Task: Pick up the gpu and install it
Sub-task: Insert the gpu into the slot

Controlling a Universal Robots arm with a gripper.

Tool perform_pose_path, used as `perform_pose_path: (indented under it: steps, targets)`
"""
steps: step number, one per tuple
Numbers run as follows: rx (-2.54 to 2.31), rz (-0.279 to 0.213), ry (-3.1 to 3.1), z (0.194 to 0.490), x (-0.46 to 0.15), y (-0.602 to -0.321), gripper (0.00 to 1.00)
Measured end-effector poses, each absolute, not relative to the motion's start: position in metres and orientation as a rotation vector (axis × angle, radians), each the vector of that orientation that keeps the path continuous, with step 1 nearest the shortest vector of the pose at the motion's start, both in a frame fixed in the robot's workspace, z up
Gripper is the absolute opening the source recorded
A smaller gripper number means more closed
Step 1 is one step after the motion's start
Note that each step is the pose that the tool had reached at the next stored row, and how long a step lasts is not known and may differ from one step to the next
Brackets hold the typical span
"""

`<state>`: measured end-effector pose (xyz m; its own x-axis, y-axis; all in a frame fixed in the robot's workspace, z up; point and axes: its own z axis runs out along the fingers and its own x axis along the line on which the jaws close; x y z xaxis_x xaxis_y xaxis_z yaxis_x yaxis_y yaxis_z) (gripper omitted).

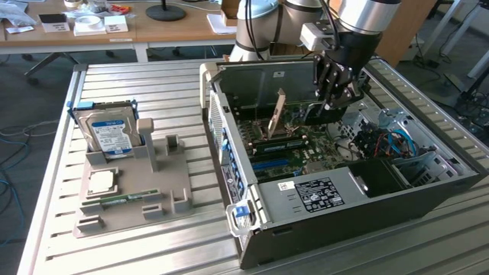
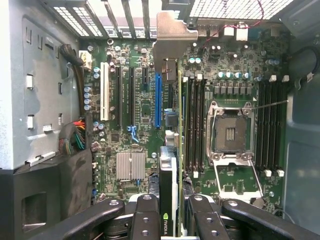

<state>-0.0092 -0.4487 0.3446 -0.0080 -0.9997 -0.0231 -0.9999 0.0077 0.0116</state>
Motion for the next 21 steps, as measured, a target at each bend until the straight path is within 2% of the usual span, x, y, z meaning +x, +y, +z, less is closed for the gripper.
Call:
perform_pose_path:
  steps: [21]
  targets:
    - [-2.207,0.039,2.224,0.3395,-0.0092,-0.4487,0.27]
